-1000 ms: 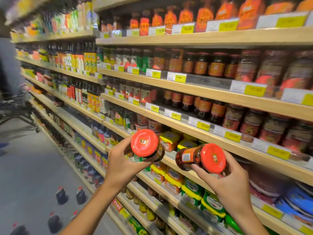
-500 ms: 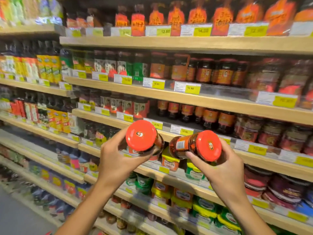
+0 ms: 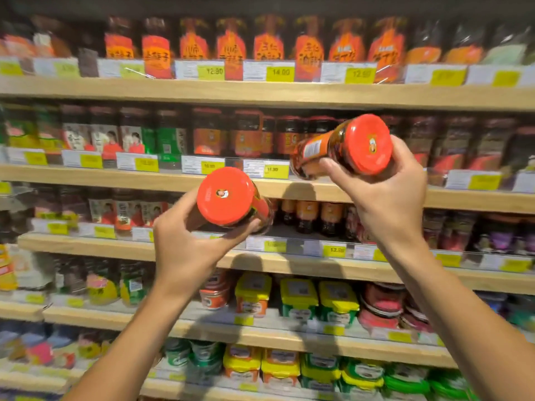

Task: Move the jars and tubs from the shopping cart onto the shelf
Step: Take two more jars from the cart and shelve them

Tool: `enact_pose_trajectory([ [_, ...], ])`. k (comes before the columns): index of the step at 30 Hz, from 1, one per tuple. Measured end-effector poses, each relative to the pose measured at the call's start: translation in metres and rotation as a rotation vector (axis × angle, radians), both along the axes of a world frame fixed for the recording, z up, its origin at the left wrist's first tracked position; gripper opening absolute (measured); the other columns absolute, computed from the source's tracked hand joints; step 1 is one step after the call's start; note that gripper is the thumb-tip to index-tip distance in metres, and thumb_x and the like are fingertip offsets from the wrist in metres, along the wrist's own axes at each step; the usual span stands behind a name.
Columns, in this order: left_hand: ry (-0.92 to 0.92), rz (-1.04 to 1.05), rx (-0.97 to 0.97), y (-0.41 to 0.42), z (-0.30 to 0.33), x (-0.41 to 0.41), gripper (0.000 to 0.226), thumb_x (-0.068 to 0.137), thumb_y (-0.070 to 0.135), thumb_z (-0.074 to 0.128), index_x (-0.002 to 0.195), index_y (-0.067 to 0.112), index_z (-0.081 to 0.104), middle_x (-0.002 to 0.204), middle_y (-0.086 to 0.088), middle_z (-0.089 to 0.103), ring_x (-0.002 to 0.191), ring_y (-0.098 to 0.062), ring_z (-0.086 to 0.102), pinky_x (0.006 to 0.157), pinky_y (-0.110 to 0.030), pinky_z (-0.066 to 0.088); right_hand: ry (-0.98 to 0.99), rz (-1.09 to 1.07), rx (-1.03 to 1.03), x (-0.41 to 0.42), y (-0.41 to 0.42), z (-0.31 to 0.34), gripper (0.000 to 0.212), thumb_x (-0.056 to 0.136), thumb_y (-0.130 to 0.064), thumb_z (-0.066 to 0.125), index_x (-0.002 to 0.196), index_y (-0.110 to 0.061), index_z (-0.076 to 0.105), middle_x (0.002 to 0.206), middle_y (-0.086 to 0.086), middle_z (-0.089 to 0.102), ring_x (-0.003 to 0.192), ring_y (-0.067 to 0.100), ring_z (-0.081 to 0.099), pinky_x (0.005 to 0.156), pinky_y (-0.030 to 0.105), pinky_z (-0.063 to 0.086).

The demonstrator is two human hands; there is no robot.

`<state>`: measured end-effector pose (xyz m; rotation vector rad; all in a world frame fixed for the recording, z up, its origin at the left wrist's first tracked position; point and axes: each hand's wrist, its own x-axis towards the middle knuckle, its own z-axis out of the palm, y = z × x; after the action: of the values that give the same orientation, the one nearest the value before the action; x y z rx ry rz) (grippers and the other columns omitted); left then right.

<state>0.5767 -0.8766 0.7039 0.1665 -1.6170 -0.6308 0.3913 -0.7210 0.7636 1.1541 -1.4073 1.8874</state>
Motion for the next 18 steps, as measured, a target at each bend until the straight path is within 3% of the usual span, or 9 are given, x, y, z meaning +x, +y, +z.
enact_pose_trajectory([
  [2,0.027,-0.022,-0.018,-0.001,0.011,-0.010,0.056,0.059,0.035,0.091,0.108,0.022,0.067,0.089,0.038,0.067,0.083,0.014,0.062,0.078,-0.009,0.049,-0.003,-0.026,-0.016,-0.011,-0.011,0.011,0.056,0.067,-0.043,0.091,0.109,-0.014,0.069,0.097,-0.006,0.073,0.085,0.002,0.063,0.083,0.034,0.057],
  [5,0.071,-0.047,-0.019,-0.006,0.024,-0.024,0.054,0.060,0.033,0.092,0.106,0.018,0.068,0.087,0.034,0.067,0.081,0.012,0.061,0.078,-0.012,0.050,-0.008,-0.063,-0.016,-0.027,-0.029,0.019,0.063,0.065,-0.046,0.091,0.114,-0.013,0.069,0.102,-0.004,0.074,0.086,0.002,0.065,0.085,0.036,0.057],
  [9,0.103,-0.075,-0.026,-0.009,0.038,-0.035,0.054,0.062,0.031,0.091,0.110,0.025,0.066,0.094,0.031,0.069,0.089,0.007,0.065,0.083,-0.016,0.053,0.034,-0.133,0.013,-0.046,-0.048,0.022,0.070,0.063,-0.049,0.091,0.119,-0.015,0.067,0.106,-0.005,0.073,0.093,0.005,0.068,0.088,0.030,0.056],
  [14,0.145,-0.090,-0.022,-0.018,0.052,-0.047,0.062,0.064,0.028,0.092,0.116,0.007,0.067,0.103,0.008,0.070,0.094,-0.003,0.066,0.085,-0.019,0.052,0.051,-0.193,0.080,-0.065,-0.063,0.024,0.069,0.061,-0.048,0.092,0.119,-0.019,0.067,0.105,-0.009,0.072,0.093,0.004,0.066,0.082,0.011,0.048],
  [18,0.179,-0.101,-0.002,-0.020,0.064,-0.058,0.059,0.066,0.021,0.093,0.117,0.006,0.067,0.104,0.007,0.070,0.096,-0.002,0.066,0.083,-0.019,0.053,0.034,-0.248,0.177,-0.078,-0.069,0.027,0.063,0.063,-0.053,0.089,0.113,-0.021,0.068,0.097,-0.013,0.068,0.089,0.005,0.063,0.074,0.006,0.043],
])
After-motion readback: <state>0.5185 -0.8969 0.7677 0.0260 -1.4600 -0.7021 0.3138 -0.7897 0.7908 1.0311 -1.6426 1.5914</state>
